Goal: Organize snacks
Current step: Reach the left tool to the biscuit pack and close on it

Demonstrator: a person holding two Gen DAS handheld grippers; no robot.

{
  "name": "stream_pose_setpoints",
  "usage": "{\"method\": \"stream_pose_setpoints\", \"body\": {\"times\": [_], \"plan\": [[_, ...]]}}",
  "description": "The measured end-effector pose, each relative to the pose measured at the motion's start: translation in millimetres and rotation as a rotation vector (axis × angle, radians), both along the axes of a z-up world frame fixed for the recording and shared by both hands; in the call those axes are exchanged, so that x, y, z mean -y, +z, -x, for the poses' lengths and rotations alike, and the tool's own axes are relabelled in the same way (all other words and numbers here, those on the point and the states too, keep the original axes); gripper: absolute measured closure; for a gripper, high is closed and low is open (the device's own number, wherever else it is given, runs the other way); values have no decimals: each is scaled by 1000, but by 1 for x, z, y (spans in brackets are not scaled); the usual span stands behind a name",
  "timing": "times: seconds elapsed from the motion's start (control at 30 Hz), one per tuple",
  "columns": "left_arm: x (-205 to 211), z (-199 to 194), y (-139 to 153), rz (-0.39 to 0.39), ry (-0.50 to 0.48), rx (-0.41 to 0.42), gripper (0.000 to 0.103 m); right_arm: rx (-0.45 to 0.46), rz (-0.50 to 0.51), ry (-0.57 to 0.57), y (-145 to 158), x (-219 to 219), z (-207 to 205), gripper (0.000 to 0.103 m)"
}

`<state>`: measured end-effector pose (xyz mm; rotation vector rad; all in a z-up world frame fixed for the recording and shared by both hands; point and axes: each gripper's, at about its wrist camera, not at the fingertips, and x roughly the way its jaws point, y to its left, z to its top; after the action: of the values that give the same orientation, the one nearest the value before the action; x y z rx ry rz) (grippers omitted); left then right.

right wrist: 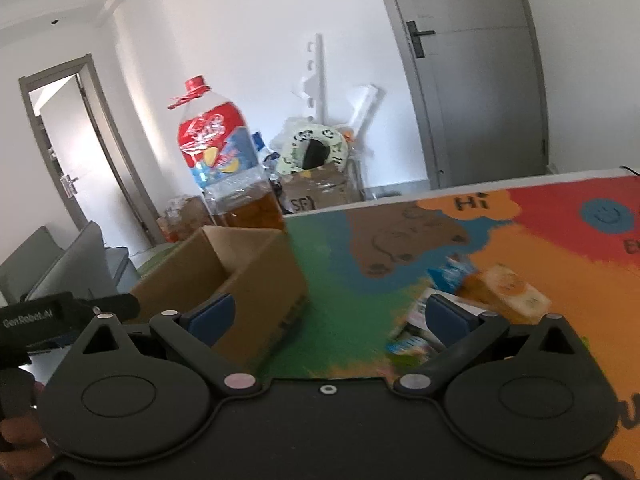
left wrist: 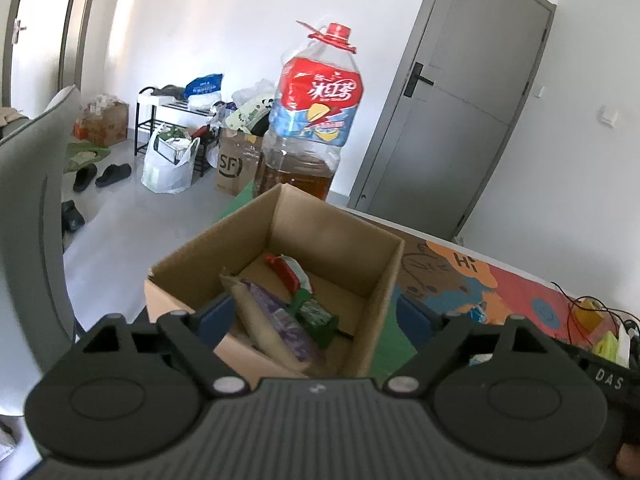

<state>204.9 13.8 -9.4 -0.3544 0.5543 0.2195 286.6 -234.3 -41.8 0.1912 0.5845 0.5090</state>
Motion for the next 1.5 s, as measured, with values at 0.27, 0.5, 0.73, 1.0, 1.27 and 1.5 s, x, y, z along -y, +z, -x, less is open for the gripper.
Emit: {"method": "stream_pose_setpoints", "body": {"times": [0.27, 0.5, 0.73, 1.0, 1.27, 1.5], "plan": [[33, 10, 0, -27, -54, -11, 10, 5, -16, -10, -6, 31, 11, 0], [57, 21, -9, -15, -63, -18, 8, 22, -14, -18, -10, 57, 22, 0], [81, 32, -19, -20, -91, -27, 8, 36, -11, -21, -15, 81, 33, 0], [110, 41, -25, -19, -85, -29, 8, 58, -22, -9, -21, 108, 48, 0], [138, 37, -44, -8, -106, -83, 10, 49, -33, -31, -42, 137, 52, 0], [157, 27, -66, -9, -147, -141, 10, 23, 2, -32, -62, 144, 42, 0]]}}
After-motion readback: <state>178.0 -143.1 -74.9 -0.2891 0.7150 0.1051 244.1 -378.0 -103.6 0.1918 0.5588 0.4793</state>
